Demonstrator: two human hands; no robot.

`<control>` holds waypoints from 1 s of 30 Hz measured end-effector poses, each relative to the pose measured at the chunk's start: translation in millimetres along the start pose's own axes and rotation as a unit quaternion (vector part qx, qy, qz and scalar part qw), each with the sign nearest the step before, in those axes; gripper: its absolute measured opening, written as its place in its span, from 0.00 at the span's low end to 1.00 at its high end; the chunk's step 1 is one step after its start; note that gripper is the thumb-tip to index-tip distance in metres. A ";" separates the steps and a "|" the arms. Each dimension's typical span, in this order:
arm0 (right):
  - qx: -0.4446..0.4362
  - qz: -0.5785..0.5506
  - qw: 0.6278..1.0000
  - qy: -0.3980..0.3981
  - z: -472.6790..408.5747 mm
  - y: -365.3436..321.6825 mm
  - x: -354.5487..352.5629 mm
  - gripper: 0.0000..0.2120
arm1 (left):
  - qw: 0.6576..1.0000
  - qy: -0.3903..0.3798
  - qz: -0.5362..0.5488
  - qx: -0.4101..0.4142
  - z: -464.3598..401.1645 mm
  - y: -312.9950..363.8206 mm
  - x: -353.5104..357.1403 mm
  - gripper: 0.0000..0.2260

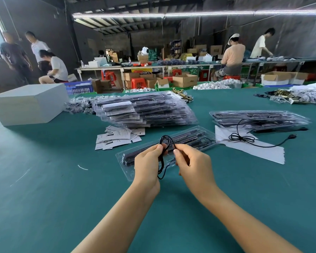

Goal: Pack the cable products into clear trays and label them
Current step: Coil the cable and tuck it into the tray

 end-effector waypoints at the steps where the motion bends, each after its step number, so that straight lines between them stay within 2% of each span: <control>1: 0.001 0.000 1.000 -0.006 0.8 -1.4 1.7 0.09 | 1.000 0.004 0.007 -0.006 0.1 -1.4 -0.1 0.08; 5: -0.014 0.023 0.999 -0.045 3.7 -5.6 7.2 0.08 | 0.999 0.006 0.031 -0.012 2.2 -3.6 2.2 0.10; 8: -0.017 0.039 0.997 -0.060 6.7 -7.9 12.1 0.11 | 0.999 -0.021 0.041 -0.005 5.4 -4.3 7.7 0.09; 11: 0.018 0.047 0.995 -0.083 8.4 -2.0 19.5 0.17 | 0.999 -0.036 0.007 0.002 7.6 -4.6 9.5 0.07; 14: 0.066 0.058 0.991 -0.100 8.4 6.8 20.5 0.18 | 0.997 -0.053 -0.052 0.034 10.4 0.2 11.9 0.07; 18: 0.100 0.028 0.991 -0.080 10.1 8.6 19.4 0.12 | 0.989 -0.041 -0.122 0.074 12.6 3.3 12.8 0.06; 23: 0.138 -0.053 0.989 0.012 11.3 12.0 5.2 0.11 | 0.991 -0.027 -0.111 0.063 8.6 2.3 7.9 0.06; 25: 0.136 -0.075 0.988 0.018 10.7 12.1 4.2 0.10 | 0.994 -0.025 -0.096 0.055 6.4 2.7 5.9 0.06; 30: 0.092 -0.052 0.994 0.014 10.7 4.4 4.9 0.10 | 0.996 -0.039 -0.066 0.038 3.2 1.8 4.4 0.07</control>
Point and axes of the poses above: each hand's wrist, its own z-axis away from the middle knuckle, its own x-axis out of the palm, y = z × x, the point moved 7 cm from there along -z, towards the middle knuckle, and after that the axes turned 6 degrees about -x, right-handed, at the moved point
